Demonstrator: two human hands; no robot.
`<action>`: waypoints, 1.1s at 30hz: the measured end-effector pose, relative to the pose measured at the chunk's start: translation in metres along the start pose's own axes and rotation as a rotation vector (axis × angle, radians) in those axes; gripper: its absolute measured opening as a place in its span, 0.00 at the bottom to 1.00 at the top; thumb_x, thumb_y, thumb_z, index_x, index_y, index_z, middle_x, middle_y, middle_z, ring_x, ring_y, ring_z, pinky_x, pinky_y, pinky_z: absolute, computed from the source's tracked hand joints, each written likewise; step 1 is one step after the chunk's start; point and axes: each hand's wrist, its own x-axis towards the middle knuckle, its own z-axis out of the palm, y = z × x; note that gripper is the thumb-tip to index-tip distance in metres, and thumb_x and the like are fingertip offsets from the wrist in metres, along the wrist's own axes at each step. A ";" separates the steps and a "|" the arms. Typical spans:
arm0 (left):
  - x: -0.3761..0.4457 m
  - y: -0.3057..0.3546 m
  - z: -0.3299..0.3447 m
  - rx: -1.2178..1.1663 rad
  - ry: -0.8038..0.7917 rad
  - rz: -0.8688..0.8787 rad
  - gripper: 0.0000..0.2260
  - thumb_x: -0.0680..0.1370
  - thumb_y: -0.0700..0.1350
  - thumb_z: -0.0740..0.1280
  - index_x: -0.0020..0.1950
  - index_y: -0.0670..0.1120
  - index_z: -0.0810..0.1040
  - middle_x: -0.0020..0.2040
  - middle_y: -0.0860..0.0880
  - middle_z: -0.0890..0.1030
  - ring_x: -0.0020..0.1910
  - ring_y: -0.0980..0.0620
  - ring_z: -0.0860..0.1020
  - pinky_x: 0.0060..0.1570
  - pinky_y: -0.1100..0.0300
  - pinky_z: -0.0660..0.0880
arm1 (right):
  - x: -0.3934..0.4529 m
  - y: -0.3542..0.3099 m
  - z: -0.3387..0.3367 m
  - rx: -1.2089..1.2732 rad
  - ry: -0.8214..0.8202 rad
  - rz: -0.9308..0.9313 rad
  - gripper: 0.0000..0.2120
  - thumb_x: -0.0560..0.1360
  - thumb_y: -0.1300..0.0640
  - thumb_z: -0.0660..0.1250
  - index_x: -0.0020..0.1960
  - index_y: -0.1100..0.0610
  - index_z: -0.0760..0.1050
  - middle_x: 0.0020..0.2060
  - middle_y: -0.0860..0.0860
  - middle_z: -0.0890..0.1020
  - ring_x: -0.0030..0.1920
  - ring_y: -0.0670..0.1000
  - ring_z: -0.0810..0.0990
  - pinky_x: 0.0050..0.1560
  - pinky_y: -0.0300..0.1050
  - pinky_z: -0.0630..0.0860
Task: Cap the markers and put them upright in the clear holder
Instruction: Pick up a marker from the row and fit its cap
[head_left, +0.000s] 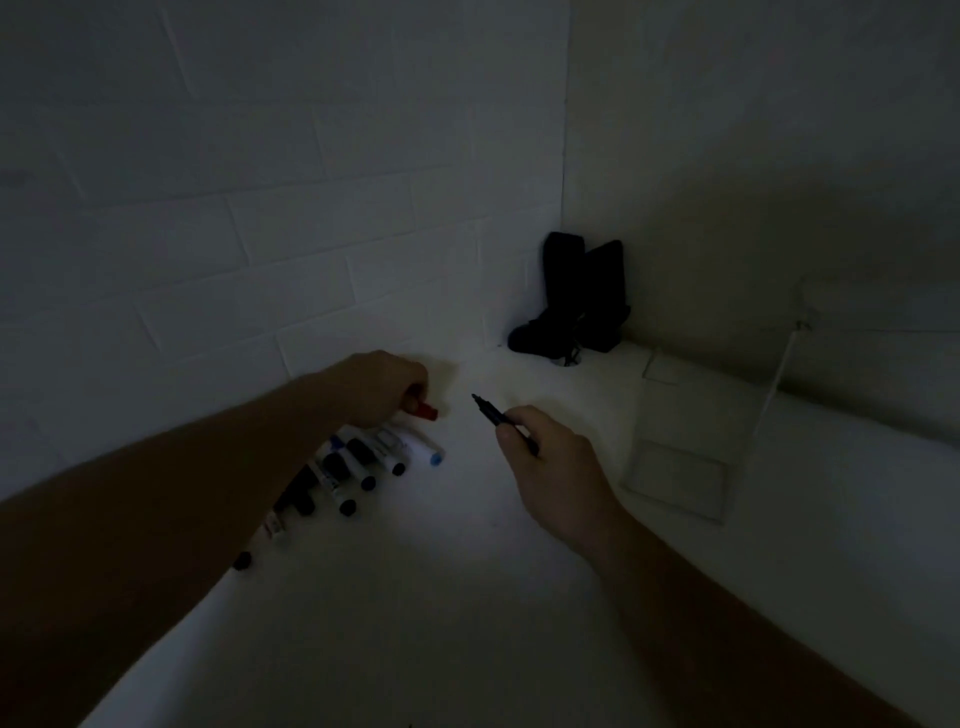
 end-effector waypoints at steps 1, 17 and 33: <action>-0.009 0.005 -0.002 -0.077 0.055 0.001 0.05 0.81 0.40 0.65 0.52 0.51 0.74 0.54 0.47 0.81 0.46 0.52 0.74 0.44 0.60 0.69 | 0.000 0.000 -0.001 0.000 0.004 -0.004 0.08 0.82 0.47 0.58 0.55 0.46 0.75 0.33 0.49 0.78 0.31 0.46 0.74 0.31 0.41 0.69; -0.120 0.084 0.067 -0.865 0.730 -0.211 0.10 0.82 0.40 0.60 0.55 0.50 0.80 0.50 0.50 0.80 0.50 0.52 0.77 0.51 0.58 0.73 | -0.005 -0.011 0.000 -0.213 -0.014 -0.180 0.12 0.78 0.54 0.69 0.60 0.51 0.81 0.53 0.49 0.83 0.52 0.45 0.76 0.55 0.34 0.68; -0.121 0.096 0.061 -0.672 0.735 -0.118 0.09 0.81 0.41 0.64 0.58 0.48 0.82 0.50 0.55 0.79 0.50 0.59 0.72 0.48 0.75 0.65 | -0.005 -0.016 0.006 -0.449 -0.098 -0.333 0.07 0.79 0.49 0.66 0.54 0.47 0.81 0.38 0.48 0.77 0.39 0.46 0.73 0.39 0.39 0.64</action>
